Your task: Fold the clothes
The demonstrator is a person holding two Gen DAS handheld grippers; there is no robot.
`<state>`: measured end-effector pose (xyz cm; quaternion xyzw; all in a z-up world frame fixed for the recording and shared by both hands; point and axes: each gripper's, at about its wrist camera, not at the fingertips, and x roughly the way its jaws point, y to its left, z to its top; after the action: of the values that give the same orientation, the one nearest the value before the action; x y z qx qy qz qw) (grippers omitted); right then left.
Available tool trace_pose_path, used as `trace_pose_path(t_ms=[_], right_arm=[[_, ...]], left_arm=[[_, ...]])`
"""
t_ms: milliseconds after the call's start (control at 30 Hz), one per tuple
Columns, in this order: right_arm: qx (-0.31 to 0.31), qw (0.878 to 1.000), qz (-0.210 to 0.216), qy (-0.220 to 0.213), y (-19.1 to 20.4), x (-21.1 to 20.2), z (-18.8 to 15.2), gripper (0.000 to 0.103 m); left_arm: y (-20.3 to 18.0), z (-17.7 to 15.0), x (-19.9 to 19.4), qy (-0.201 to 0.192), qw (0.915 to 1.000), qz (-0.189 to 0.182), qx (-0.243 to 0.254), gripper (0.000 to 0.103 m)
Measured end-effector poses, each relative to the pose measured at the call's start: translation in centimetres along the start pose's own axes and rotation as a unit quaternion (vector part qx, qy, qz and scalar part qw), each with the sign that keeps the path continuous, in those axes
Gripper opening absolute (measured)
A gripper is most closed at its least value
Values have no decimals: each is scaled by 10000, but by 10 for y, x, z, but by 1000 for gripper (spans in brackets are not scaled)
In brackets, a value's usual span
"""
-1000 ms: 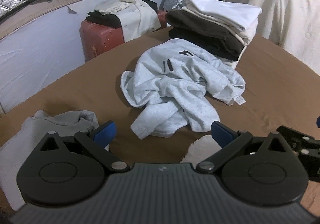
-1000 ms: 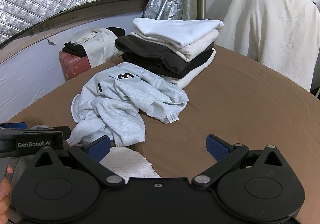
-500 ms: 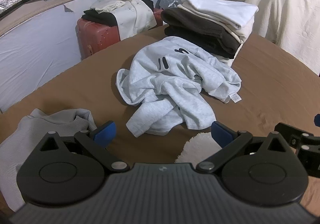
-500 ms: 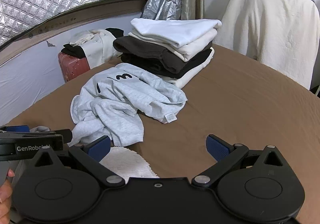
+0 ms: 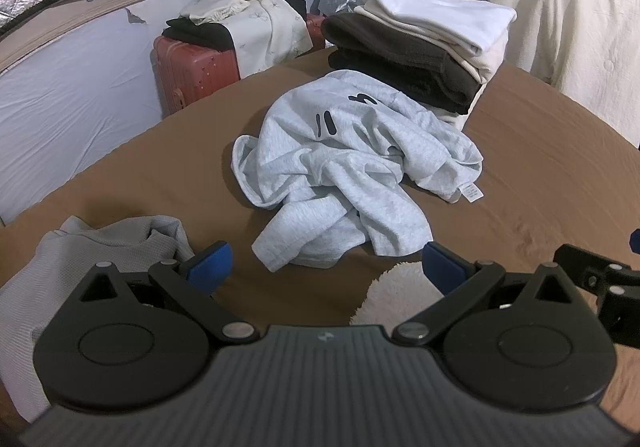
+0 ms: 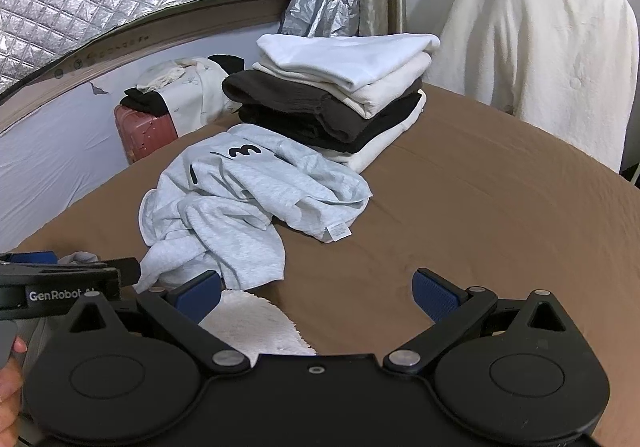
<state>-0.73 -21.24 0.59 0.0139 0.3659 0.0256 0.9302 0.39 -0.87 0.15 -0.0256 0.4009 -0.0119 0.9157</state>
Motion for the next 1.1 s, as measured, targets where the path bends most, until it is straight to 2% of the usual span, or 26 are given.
trace_pose_path(t_ms=[133, 233, 333, 433, 500, 600, 667, 700, 733, 767, 800, 833, 867, 967, 1033, 1100], right_arm=[[76, 9999, 106, -4, -3, 2, -1, 103], [161, 9994, 307, -4, -7, 7, -4, 103], [327, 9986, 393, 146, -14, 18, -8, 103], [510, 9968, 581, 182, -23, 25, -11, 103], [667, 9942, 837, 143, -29, 28, -12, 103], [1146, 9771, 1763, 317, -42, 43, -8, 103], [1408, 9627, 2271, 414, -49, 54, -3, 102], [1445, 9600, 2363, 420, -50, 62, 1, 101], [1426, 9593, 2402, 419, -50, 72, 7, 99], [1408, 9587, 2435, 415, -50, 81, 13, 98], [1429, 9555, 2545, 430, -51, 92, 19, 91], [1533, 9479, 2751, 480, -54, 105, 25, 78], [1668, 9381, 2985, 547, -58, 119, 31, 73], [1780, 9312, 3118, 623, -60, 158, 47, 72], [1846, 9365, 2897, 709, -61, 185, 56, 87], [1991, 9399, 2684, 695, -67, 207, 62, 88]], left_arm=[[2, -1, 4, -9, 10000, -6, -92, 103], [2, -3, 11, -180, 9992, 347, -18, 103], [8, -2, 22, -166, 9984, 532, -76, 103], [16, -1, 30, -128, 9987, 448, -201, 103], [25, 2, 38, -38, 9993, 187, -324, 103], [50, 10, 50, -29, 9940, -328, -1041, 101], [61, 18, 61, 7, 9910, -308, -1299, 99], [66, 22, 67, 8, 9898, -275, -1395, 95], [71, 26, 74, 12, 9885, -242, -1491, 81], [77, 29, 82, 76, 9868, -200, -1605, 74], [82, 33, 92, 193, 9842, -207, -1749, 72], [84, 34, 100, 240, 9826, -226, -1829, 72], [87, 36, 109, 287, 9809, -246, -1908, 72], [94, 42, 134, 400, 9755, -335, -2135, 72], [95, 44, 149, 480, 9718, -371, -2277, 73], [94, 47, 166, 563, 9673, -406, -2440, 74]])
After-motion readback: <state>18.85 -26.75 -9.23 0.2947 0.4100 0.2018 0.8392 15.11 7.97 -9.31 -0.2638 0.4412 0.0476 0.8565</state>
